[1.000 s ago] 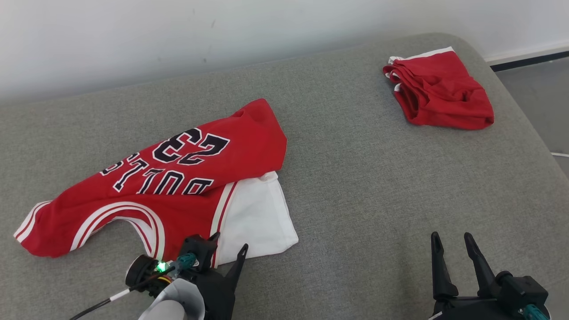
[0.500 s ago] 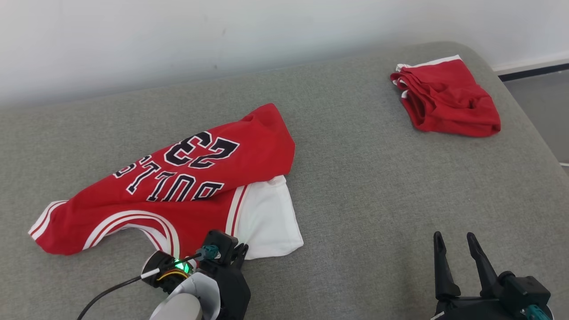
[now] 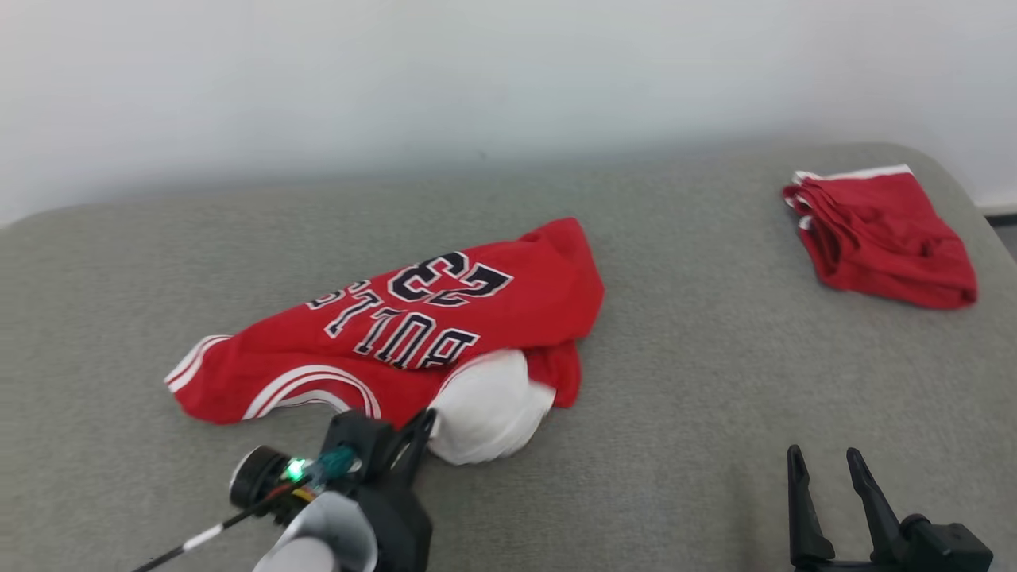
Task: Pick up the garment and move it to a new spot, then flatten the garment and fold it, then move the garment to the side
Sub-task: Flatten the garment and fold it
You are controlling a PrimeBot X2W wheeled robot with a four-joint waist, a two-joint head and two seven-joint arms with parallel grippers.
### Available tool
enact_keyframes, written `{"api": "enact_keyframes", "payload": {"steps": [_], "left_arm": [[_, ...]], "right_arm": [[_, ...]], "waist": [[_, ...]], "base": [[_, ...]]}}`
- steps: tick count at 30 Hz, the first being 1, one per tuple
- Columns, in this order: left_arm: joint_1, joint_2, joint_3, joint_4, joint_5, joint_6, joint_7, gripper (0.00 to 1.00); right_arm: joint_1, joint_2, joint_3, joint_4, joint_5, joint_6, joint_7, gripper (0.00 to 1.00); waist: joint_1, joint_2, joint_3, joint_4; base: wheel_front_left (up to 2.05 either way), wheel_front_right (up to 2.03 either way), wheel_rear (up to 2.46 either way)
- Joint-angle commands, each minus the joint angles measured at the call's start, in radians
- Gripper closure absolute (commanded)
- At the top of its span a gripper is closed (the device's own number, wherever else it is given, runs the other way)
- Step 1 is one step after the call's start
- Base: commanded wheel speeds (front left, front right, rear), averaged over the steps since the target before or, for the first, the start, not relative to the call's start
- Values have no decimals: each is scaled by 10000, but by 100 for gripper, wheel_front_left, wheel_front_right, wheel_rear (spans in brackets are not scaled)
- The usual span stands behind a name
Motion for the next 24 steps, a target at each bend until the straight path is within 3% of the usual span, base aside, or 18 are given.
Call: {"api": "enact_keyframes", "payload": {"steps": [1, 11, 14, 18, 19, 20, 21, 24], "left_arm": [[303, 183, 76, -204, -42, 70, 42, 100], [3323, 2427, 1344, -2870, -760, 1197, 652, 100], [4063, 2847, 1779, -3196, -1064, 1507, 666, 100], [4666, 2996, 2107, -3472, -1288, 1826, 633, 100], [4708, 2927, 2173, -3559, -1350, 1902, 526, 90], [4783, 2909, 2171, -3588, -1332, 1927, 473, 13], [4812, 2815, 2195, -3649, -1375, 1960, 341, 0], [4711, 2560, 2296, -3786, -1409, 2026, -177, 0]], "right_arm": [[143, -4, -36, 6, 24, -26, -46, 0], [350, -1, -152, -56, 35, -26, -46, 0], [378, -3, -200, -22, -26, -26, -46, 0], [378, -3, -230, 6, -87, -26, -30, 0], [371, -3, -234, 6, -110, -26, -21, 0], [373, -3, -238, -1, -122, -26, -3, 0], [380, -3, -249, -16, -126, -26, 9, 0], [413, -3, -276, -101, -174, -26, 65, 0]], "waist": [[1, 0, -519, 618], [1, 0, -662, 1237], [1, 0, -645, 1266], [1, 0, -625, 1238], [1, 0, -631, 1227], [1, 0, -635, 1209], [1, 0, -640, 1198], [1, 0, -670, 1161]], "base": [[0, 0, 0], [0, 0, 0], [0, 0, 0], [0, 0, 0], [0, 0, 0], [0, 0, 0], [0, 0, 0], [0, 0, 0]]}}
